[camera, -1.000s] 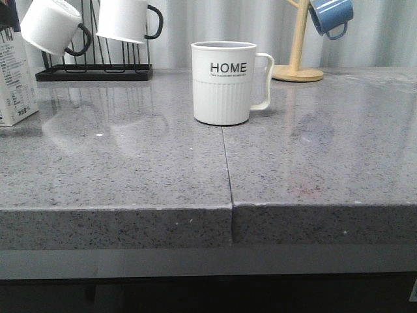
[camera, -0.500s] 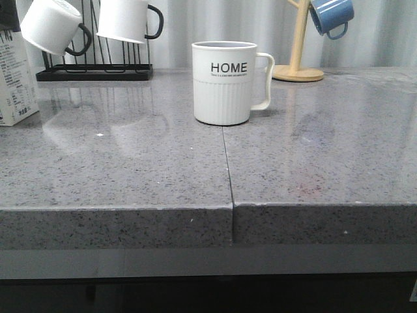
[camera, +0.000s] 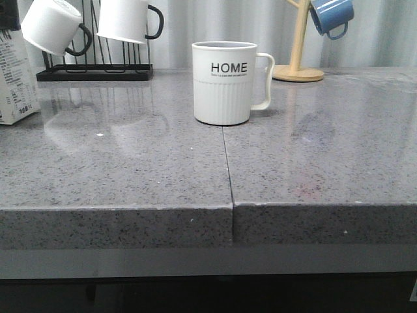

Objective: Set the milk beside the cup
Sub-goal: 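Carry the milk carton beside the HOME mug and lower it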

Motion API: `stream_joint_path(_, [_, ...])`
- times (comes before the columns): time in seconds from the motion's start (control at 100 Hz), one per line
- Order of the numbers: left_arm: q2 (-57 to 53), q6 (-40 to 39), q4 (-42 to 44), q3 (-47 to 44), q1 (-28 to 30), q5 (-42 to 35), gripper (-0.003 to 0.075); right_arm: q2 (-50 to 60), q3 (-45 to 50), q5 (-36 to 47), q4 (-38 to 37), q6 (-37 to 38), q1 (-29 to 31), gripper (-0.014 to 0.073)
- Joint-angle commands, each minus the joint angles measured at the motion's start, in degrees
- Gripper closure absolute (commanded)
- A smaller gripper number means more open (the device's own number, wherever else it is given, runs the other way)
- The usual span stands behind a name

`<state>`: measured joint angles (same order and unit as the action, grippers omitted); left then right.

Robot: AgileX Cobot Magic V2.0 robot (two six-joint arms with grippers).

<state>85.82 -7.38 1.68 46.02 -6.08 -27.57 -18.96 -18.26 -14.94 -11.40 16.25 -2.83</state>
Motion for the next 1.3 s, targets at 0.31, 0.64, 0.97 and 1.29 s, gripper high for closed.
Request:
stream_joint_path(0.31, [-11.68, 13.34, -15.55, 2.49, -6.02, -5.55, 0.0618, -0.27, -1.63, 3.96, -0.58, -0.1, 0.44, 0.0715])
stream_joint_path(0.64, [-10.35, 26.02, -31.17, 8.95, -20.89, -8.78, 0.0618, -0.27, -1.63, 3.96, -0.58, -0.1, 0.44, 0.0715])
stream_joint_path(0.97, [0.65, 33.45, -39.47, 18.4, -29.19, -12.45, 0.0618, -0.27, -1.63, 3.96, -0.58, -0.1, 0.44, 0.0715])
stream_joint_path(1.29, [7.4, 33.45, -42.54, 21.39, -32.45, -15.62, 0.0618, -0.27, -1.63, 3.96, -0.58, -0.1, 0.44, 0.0715])
